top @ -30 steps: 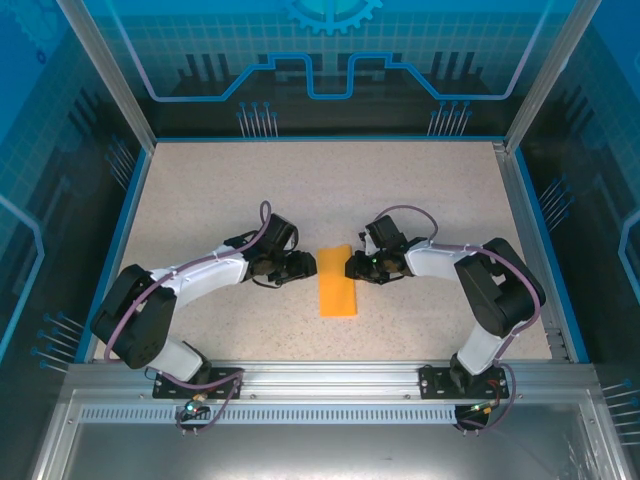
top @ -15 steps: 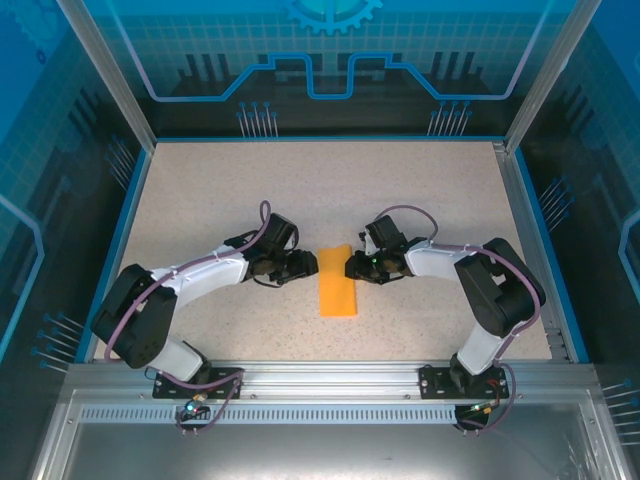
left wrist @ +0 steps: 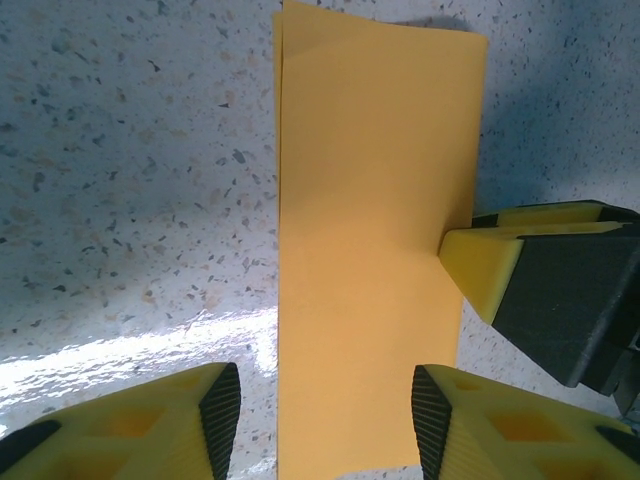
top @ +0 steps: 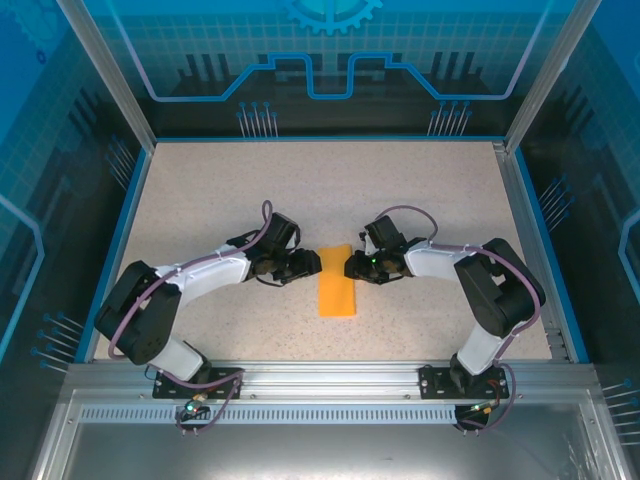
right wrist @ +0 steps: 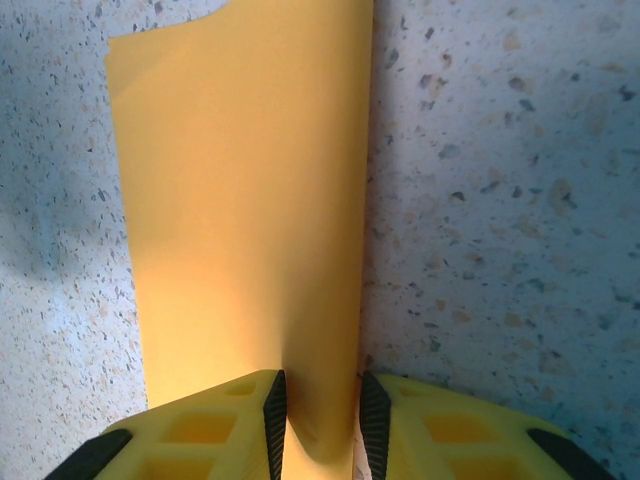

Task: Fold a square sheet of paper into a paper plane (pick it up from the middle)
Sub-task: First fold in half a square sheet of paper at the center of the table, then hold the square sheet of paper at the center of the table.

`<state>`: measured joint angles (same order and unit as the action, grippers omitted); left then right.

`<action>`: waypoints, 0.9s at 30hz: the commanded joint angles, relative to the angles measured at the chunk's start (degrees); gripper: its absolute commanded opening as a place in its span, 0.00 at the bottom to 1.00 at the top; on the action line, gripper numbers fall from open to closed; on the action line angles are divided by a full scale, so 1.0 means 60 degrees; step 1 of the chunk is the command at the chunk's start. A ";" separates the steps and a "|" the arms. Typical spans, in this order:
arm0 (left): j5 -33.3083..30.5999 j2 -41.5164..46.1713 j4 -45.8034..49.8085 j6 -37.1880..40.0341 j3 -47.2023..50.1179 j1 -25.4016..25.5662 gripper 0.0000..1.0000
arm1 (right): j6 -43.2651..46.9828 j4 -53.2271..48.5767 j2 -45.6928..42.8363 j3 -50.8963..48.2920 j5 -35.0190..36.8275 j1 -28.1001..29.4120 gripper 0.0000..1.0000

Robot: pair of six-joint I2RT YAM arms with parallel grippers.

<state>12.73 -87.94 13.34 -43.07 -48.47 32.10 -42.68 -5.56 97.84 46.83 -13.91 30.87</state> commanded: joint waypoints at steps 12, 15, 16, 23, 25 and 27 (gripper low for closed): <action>0.0354 -0.0519 -0.0386 -0.0190 -0.0154 0.0128 0.51 | 0.0366 -0.0606 0.0369 0.0209 0.0461 0.0273 0.30; 0.0376 -0.0548 -0.0377 -0.0183 -0.0158 0.0114 0.51 | 0.0260 -0.0548 0.0407 0.0190 0.0457 0.0274 0.30; 0.0383 -0.0548 -0.0387 -0.0189 -0.0164 0.0124 0.51 | 0.0217 -0.0489 0.0413 0.0179 0.0455 0.0274 0.30; 0.0550 -0.0672 -0.0480 -0.0223 -0.0229 0.0127 0.51 | 0.0258 -0.0489 0.0445 0.0229 0.0472 0.0289 0.30; 0.0562 -0.0720 -0.0480 -0.0220 -0.0283 0.0120 0.51 | 0.0243 -0.0466 0.0426 0.0180 0.0474 0.0289 0.30; 0.0559 -0.0751 -0.0502 -0.0232 -0.0330 0.0136 0.49 | 0.0233 -0.0400 0.0434 0.0136 0.0472 0.0281 0.30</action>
<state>14.50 -91.68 11.22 -43.66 -48.60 32.64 -41.56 -7.49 98.08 48.01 -13.26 31.27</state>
